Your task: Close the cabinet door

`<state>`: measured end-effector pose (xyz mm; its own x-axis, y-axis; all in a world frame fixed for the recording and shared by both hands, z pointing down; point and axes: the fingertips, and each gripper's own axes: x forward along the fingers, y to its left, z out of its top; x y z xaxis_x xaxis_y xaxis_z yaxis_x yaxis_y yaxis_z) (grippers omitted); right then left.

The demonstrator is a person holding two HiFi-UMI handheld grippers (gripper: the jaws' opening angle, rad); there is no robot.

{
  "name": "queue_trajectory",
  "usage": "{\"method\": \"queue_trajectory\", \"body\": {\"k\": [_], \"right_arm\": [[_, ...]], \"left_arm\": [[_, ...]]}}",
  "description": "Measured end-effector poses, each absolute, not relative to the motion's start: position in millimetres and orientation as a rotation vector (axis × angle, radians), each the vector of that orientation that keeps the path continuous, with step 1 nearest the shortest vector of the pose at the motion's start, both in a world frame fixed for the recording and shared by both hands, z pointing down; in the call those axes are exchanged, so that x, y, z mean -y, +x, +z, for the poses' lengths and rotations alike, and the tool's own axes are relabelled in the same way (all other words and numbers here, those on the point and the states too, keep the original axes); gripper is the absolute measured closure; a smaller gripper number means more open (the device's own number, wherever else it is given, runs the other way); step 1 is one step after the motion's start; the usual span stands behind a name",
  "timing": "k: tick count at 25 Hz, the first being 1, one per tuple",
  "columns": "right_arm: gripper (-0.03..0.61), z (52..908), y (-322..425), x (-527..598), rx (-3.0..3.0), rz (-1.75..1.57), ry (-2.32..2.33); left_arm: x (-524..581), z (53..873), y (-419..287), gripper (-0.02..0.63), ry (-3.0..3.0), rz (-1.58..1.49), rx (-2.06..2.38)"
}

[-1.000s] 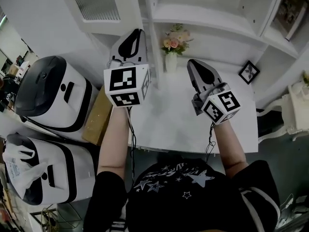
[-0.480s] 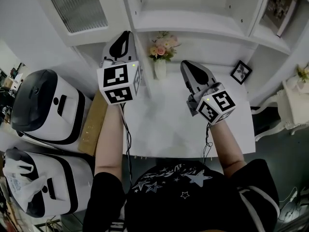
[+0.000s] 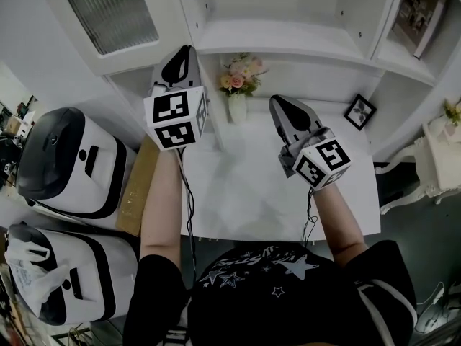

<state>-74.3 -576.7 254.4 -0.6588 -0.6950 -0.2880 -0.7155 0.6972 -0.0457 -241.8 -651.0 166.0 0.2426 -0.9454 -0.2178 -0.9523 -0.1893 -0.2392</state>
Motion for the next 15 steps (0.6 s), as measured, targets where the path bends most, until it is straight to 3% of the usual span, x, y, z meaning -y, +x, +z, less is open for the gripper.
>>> {"method": "queue_trajectory", "body": {"k": [15], "right_arm": [[0.572, 270.9, -56.0, 587.9, -2.653, 0.044, -0.991]], "left_arm": [[654.9, 166.6, -240.5, 0.584, -2.072, 0.055, -1.849]]}}
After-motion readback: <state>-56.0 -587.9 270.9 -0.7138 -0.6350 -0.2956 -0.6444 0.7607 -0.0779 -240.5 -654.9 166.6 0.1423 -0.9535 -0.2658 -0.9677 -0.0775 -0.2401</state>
